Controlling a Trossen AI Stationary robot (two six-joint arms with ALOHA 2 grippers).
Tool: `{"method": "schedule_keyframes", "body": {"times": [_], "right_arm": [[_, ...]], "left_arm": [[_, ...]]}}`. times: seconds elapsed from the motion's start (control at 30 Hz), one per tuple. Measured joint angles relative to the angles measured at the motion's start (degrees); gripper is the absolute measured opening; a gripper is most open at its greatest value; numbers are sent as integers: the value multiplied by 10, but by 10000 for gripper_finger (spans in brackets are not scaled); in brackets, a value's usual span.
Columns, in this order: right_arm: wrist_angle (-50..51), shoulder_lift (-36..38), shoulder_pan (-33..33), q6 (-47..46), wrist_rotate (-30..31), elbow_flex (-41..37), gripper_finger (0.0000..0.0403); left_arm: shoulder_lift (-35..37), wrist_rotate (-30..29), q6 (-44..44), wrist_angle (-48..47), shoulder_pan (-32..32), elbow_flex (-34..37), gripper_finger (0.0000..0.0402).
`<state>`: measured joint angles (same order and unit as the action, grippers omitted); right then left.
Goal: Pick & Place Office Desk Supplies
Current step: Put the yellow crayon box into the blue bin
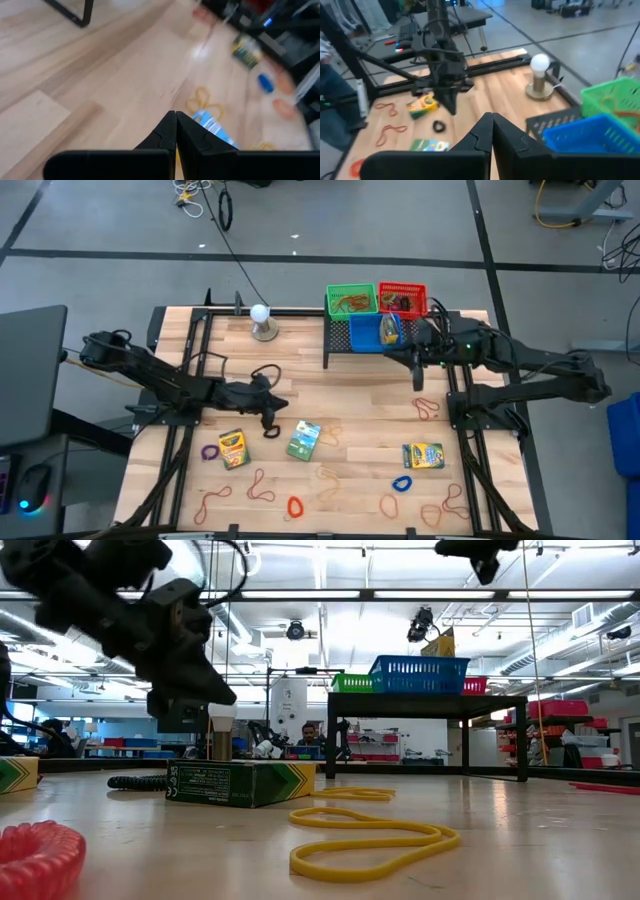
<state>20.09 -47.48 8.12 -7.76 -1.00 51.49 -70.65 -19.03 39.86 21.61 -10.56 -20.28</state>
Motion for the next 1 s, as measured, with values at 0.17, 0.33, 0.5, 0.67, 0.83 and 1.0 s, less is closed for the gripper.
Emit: {"method": "schedule_keyframes", "body": {"times": [0.17, 0.33, 0.5, 0.67, 0.83, 1.0], "right_arm": [[50, 7, -76, -14, 76, -10, 10], [93, -18, -167, -68, 181, -11, 4], [106, -49, -210, -94, 220, -11, 9], [129, -69, -205, -83, 220, -11, 10], [140, -70, -188, -49, 189, -11, 10], [142, -69, -174, -11, 154, -11, 11]], "left_arm": [[0, 32, -21, -174, -5, -84, 7], [0, 71, -33, -282, -40, -141, 7], [-9, 59, 52, -394, -77, -184, 12], [-49, 26, 136, -429, -109, -224, 17], [-96, 33, 245, -521, -137, -277, 12], [-87, 70, 252, -688, -167, -331, 5]]}}
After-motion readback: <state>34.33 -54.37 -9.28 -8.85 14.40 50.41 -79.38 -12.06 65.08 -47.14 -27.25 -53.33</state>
